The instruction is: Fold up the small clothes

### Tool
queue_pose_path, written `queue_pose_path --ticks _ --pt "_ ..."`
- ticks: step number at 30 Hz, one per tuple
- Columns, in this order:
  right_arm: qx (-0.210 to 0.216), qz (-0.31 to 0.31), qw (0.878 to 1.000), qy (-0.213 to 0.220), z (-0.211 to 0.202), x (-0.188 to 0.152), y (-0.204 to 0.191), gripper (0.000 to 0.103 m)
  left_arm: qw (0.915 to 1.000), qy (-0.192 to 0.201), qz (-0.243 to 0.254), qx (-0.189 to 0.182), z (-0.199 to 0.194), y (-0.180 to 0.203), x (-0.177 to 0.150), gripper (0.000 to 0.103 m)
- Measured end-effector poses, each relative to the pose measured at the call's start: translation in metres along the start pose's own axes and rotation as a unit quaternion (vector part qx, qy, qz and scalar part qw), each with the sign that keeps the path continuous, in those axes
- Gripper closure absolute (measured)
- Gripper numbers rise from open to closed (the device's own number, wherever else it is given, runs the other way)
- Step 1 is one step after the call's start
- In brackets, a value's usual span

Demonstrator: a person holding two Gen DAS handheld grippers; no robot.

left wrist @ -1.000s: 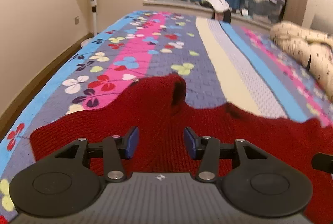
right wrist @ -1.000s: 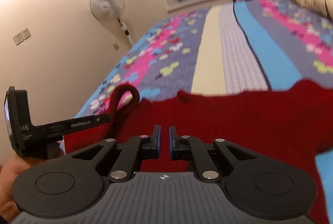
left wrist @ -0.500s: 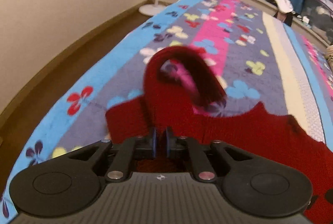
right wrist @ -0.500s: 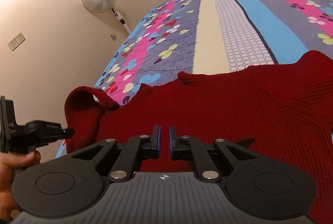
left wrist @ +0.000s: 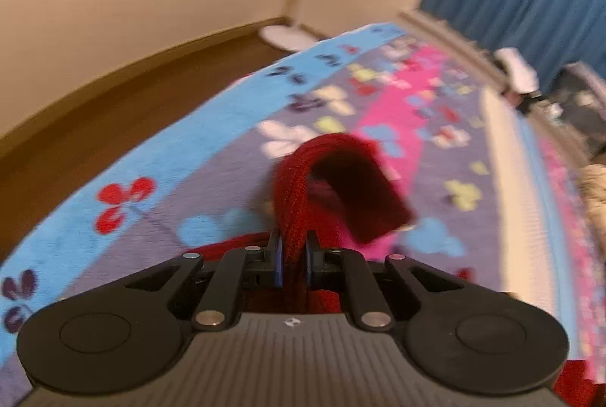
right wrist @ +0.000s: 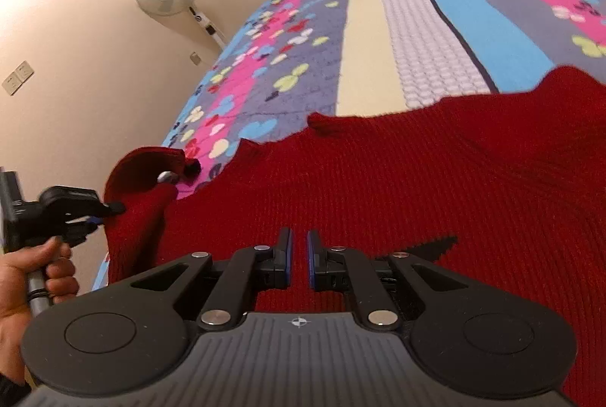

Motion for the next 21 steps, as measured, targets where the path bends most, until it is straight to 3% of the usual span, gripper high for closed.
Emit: queue_pose_path --ticks 1,3,5,7,8,10,12,14,16,17,19,21 --pt "0.002 0.009 1.000 -0.005 0.002 0.000 0.003 0.094 0.9990 0.002 -0.002 -0.046 -0.011 0.007 0.000 0.093" --pt "0.008 0.029 0.999 -0.015 0.005 0.000 0.008 0.094 0.9874 0.002 0.008 -0.158 -0.034 0.031 -0.001 0.093" --pt "0.015 0.048 0.998 -0.023 0.008 0.000 0.013 0.094 0.9644 -0.013 0.063 -0.256 -0.057 0.062 -0.013 0.093" --pt "0.016 0.062 0.998 -0.028 0.011 -0.001 0.017 0.094 0.9329 -0.059 0.153 -0.320 -0.067 0.094 -0.039 0.093" --pt "0.016 0.068 0.997 -0.030 0.012 -0.001 0.019 0.094 0.9138 -0.098 0.213 -0.332 -0.066 0.110 -0.060 0.092" --pt "0.017 0.081 0.996 -0.034 0.014 -0.003 0.022 0.094 0.8884 -0.154 0.319 -0.292 -0.058 0.132 -0.101 0.089" --pt "0.015 0.095 0.995 -0.034 0.014 -0.003 0.027 0.095 0.8758 -0.188 0.381 -0.230 -0.044 0.139 -0.127 0.065" --pt "0.010 0.110 0.993 -0.031 0.014 -0.003 0.033 0.095 0.8809 -0.183 0.382 -0.211 -0.039 0.136 -0.126 0.062" --pt "0.007 0.122 0.992 -0.027 0.014 -0.002 0.038 0.093 0.8999 -0.174 0.331 -0.224 -0.043 0.127 -0.106 0.055" --pt "0.009 0.126 0.992 -0.024 0.014 -0.002 0.039 0.088 0.9095 -0.166 0.303 -0.230 -0.044 0.122 -0.096 0.053" --pt "0.015 0.128 0.991 -0.019 0.014 -0.001 0.041 0.078 0.9261 -0.158 0.246 -0.239 -0.040 0.109 -0.081 0.053" --pt "0.016 0.129 0.991 -0.019 0.016 0.000 0.041 0.076 0.9396 -0.158 0.190 -0.238 -0.036 0.105 -0.075 0.053"
Point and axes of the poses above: each gripper's, at about its wrist camera, not at the fingertips, and z roughly the way its jaws point, y to its right, x to its top, the point moved 4 cm from there along z, roughly the way its jaws point, and after that the axes turned 7 degrees about -y, right-handed, at the moved point
